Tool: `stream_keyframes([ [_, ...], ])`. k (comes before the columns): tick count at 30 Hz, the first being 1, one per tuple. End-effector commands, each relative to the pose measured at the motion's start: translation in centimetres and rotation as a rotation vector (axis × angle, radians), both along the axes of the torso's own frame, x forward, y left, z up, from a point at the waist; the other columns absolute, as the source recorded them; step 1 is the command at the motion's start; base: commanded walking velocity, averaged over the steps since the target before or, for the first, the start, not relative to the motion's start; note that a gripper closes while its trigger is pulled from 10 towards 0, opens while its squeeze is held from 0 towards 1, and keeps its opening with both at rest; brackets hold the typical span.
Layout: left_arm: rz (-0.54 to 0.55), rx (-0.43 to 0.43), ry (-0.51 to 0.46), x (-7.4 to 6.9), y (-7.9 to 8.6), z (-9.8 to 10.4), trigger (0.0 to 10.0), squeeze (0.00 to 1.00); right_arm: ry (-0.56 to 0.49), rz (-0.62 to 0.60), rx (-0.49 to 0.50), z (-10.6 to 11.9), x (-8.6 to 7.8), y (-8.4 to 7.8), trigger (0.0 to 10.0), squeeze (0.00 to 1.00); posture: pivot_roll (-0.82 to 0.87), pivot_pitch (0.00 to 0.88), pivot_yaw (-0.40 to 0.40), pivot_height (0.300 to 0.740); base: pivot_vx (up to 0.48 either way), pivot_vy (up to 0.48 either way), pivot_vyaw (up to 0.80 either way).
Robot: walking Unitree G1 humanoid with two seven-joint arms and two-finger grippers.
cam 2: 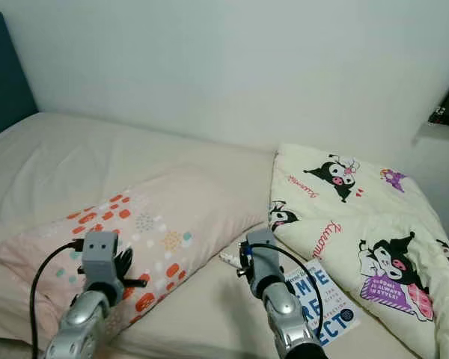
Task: Clean up the room
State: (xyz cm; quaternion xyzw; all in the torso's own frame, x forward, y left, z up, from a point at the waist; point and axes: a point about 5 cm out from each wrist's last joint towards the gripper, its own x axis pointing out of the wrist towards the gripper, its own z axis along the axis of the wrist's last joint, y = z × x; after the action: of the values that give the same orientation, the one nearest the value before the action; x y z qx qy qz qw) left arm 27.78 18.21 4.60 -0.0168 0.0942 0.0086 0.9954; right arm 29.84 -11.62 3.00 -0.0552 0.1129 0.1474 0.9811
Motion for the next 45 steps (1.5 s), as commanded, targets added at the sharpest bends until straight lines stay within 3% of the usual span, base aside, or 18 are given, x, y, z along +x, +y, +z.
stream_keyframes([
  [1,-0.004,-0.015,0.001,0.06,-0.54,0.11,10.0,0.0,0.004,0.005,-0.005,-0.04,0.04,-0.3,10.0,0.0,0.02,0.0,-0.14,0.74,0.0,0.0,0.0],
  [5,-0.009,0.004,0.026,0.1,-0.65,-0.08,10.0,0.0,-0.009,-0.001,-0.027,0.13,0.18,-0.4,10.0,0.0,0.02,0.0,-0.14,0.74,0.0,0.0,0.8],
  [12,-0.06,-0.054,0.081,-0.15,-1.24,-0.43,10.0,0.0,-0.009,-0.015,-0.006,0.19,0.2,-0.46,10.0,0.0,0.01,0.001,-0.136,0.74,0.0,0.0,0.77],
  [17,-0.086,0.028,0.046,-0.21,-1.36,-0.12,10.0,0.0,0.002,-0.059,0.048,0.09,0.02,-0.84,10.0,0.0,0.0,0.007,-0.129,0.74,0.0,0.0,0.0],
  [26,-0.074,0.021,0.055,-0.31,-1.2,-0.05,10.0,0.0,-0.004,-0.027,0.017,0.08,-0.08,-0.51,10.0,0.0,0.0,0.01,-0.125,0.74,0.0,0.0,0.0],
  [31,-0.069,0.0,0.05,-0.42,-1.12,0.14,10.0,0.0,-0.002,-0.012,0.019,0.09,-0.14,-0.22,10.0,0.0,0.0,0.011,-0.127,0.74,0.0,0.0,0.8],
  [35,-0.048,-0.016,0.059,-0.5,-0.96,0.04,10.0,0.0,0.015,-0.049,0.07,0.01,-0.07,-0.36,10.0,0.0,0.0,0.008,-0.125,0.74,0.0,0.0,0.4],
  [45,-0.05,-0.009,0.055,-0.28,-0.83,0.28,10.0,0.0,0.028,-0.033,0.069,-0.1,-0.09,-0.26,10.0,0.0,0.0,0.006,-0.123,0.74,0.0,0.0,0.0],
])
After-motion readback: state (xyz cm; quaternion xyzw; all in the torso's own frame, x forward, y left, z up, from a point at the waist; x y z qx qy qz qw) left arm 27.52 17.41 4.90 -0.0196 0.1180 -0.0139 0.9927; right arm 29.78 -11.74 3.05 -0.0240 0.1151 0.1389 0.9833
